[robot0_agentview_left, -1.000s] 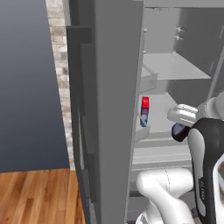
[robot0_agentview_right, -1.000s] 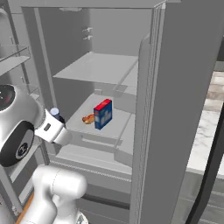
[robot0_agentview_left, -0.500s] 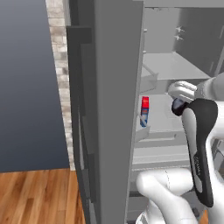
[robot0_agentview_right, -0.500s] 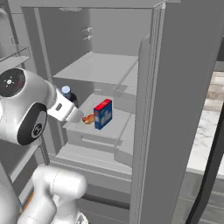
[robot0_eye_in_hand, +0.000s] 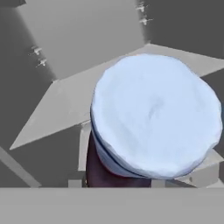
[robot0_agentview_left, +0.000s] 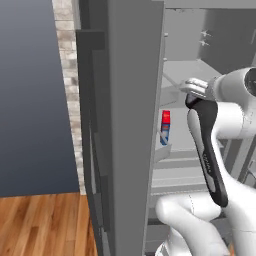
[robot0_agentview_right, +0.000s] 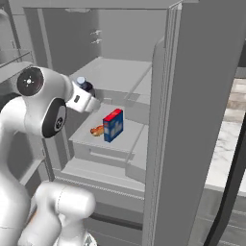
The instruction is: Place the condiment bottle and mayonnaise from the counter to the top shelf of the fridge. If the existing items in the fridge are on the top shelf, move them to other shelves.
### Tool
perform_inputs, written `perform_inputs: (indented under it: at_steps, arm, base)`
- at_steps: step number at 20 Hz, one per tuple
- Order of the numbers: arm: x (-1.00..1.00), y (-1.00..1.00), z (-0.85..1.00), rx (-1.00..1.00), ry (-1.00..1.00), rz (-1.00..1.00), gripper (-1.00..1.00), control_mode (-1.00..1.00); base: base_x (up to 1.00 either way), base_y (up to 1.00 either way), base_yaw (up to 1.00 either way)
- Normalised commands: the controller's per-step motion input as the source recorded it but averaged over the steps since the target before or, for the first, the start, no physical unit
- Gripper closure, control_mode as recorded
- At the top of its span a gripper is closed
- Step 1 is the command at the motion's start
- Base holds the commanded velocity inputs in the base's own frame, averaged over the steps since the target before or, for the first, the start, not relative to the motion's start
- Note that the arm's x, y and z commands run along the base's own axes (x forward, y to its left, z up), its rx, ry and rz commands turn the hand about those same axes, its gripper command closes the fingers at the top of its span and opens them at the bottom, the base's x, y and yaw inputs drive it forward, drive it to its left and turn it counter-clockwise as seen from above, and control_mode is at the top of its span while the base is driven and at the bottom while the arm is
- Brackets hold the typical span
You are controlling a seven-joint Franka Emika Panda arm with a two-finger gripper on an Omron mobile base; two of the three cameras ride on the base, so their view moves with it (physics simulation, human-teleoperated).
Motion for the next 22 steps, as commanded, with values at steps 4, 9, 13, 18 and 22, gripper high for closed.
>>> perform_inputs:
  at_steps: [4,9,13,18,22]
  arm:
    - [0.42,-0.13,0.55,-0.2,0.08,0.0,1.0,-1.0]
    - [0.39,-0.35,0.47,-0.17,0.21,0.0,1.0,-1.0]
    - [0.72,-0.27,0.21,-0.07,0.24,0.06,1.0,-1.0]
    - [0.88,-0.3,-0.07,0.0,0.13,0.07,1.0,-1.0]
    - [0.96,-0.11,-0.45,0.0,0.01,0.05,1.0,-1.0]
  base:
    - [0.0,0.0,0.0]
    - [0.0,0.0,0.0]
    - [0.0,0.0,0.0]
    - [0.0,0.0,0.0]
    - [0.0,0.0,0.0]
